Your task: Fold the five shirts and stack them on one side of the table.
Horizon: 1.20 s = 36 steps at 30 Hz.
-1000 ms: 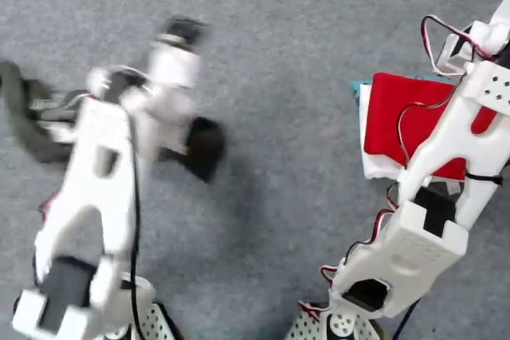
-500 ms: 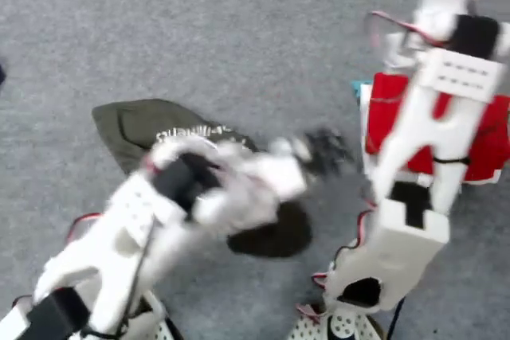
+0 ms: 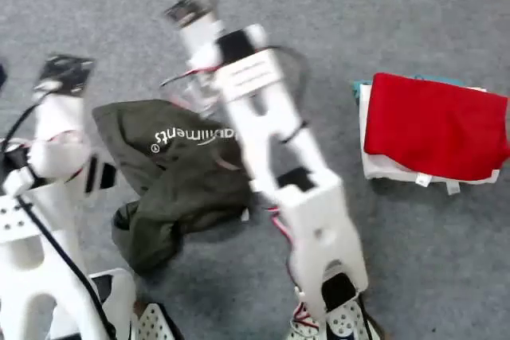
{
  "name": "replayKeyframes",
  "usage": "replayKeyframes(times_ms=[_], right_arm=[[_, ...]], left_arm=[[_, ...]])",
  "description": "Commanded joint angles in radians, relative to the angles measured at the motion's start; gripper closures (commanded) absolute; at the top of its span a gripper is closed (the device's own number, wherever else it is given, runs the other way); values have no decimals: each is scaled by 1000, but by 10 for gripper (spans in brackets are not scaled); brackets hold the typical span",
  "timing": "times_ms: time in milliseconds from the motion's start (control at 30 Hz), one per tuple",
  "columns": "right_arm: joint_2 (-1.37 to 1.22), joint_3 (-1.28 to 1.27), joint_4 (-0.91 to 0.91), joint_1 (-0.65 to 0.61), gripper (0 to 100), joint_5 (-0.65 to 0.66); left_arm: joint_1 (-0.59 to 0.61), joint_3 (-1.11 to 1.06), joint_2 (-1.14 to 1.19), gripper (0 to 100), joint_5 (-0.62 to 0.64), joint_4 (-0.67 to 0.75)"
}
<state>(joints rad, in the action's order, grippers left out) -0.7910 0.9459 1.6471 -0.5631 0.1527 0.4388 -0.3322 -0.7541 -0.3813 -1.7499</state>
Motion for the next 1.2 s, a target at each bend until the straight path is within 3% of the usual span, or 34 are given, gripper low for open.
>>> replayKeyframes(times_ms=[0, 200, 300, 400, 533, 700, 900, 1167], right_arm=[[-128, 142, -54, -98, 743, -41], [-398, 341, -49, -107, 749, -51], [-476, 432, -32, -61, 835, -41], [-506, 527, 28, -15, 991, -6], [-504, 630, 120, 81, 986, 8], [-441, 611, 123, 259, 985, 3], [-191, 242, 123, 423, 985, 66], [265, -449, 120, 480, 984, 193]], left_arm=[[176, -35, -23, 759, -3, 44], [348, -189, 46, 758, 2, 273], [360, -240, 123, 759, 23, 351], [346, -252, 230, 762, 94, 397], [271, -231, 397, 776, 180, 410], [166, -159, 629, 874, 275, 411], [108, -44, 767, 884, 331, 411], [-166, -16, 792, 884, 327, 397]])
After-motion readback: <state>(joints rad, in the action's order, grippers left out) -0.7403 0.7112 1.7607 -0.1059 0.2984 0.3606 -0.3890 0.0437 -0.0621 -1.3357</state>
